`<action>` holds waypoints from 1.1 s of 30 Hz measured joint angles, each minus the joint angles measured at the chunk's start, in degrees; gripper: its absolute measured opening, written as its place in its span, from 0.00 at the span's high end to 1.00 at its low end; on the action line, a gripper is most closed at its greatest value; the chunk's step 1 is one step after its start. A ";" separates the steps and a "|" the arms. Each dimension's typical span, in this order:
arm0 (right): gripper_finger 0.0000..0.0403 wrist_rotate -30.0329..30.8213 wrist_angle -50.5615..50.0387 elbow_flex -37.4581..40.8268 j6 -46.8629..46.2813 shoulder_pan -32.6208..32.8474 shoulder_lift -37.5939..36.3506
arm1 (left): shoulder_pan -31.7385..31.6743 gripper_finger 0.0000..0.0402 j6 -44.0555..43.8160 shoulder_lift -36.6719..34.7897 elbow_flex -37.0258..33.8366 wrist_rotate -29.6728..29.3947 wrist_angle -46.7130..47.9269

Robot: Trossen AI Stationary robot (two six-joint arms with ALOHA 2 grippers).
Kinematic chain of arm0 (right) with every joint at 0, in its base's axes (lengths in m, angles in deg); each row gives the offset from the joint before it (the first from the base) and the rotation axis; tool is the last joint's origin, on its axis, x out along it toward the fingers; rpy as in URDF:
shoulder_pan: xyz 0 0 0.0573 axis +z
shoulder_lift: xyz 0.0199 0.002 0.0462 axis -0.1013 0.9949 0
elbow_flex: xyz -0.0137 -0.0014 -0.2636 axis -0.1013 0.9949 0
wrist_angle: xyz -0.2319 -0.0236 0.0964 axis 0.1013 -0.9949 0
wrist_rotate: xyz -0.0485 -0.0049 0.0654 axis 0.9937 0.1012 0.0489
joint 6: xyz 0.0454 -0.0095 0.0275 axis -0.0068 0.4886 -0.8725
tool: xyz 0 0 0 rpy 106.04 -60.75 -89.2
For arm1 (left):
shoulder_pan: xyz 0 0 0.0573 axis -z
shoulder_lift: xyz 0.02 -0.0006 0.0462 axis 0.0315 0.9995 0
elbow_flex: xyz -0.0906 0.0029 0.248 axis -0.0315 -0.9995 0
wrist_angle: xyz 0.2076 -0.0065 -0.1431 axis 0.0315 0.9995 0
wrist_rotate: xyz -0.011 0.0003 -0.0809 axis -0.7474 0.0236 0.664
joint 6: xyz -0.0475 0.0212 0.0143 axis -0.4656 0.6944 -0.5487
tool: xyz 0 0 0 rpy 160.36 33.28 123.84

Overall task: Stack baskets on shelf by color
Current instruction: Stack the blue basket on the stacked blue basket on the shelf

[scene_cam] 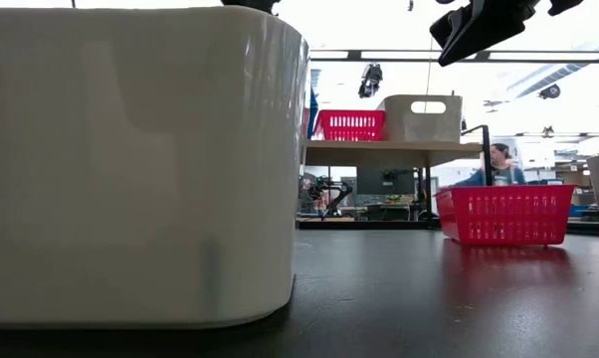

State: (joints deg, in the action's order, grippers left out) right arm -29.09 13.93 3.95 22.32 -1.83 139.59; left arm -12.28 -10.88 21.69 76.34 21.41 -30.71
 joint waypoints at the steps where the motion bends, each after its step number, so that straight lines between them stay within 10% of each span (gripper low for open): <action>1: 0.92 0.00 -0.02 0.00 0.01 0.00 0.00 | 0.04 0.86 0.74 -0.24 0.08 0.07 -0.69; 25: 0.92 0.00 -0.04 0.00 -0.01 -0.01 0.00 | -1.31 0.63 7.07 -0.60 -7.17 4.58 -8.61; 33: 0.92 0.00 -0.02 0.00 -0.03 0.00 0.00 | -1.32 0.76 7.62 -0.60 -9.16 1.87 -10.12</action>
State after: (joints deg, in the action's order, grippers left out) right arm -29.09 13.91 3.95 22.28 -1.83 139.59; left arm -13.59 -3.26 21.09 67.18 23.29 -40.83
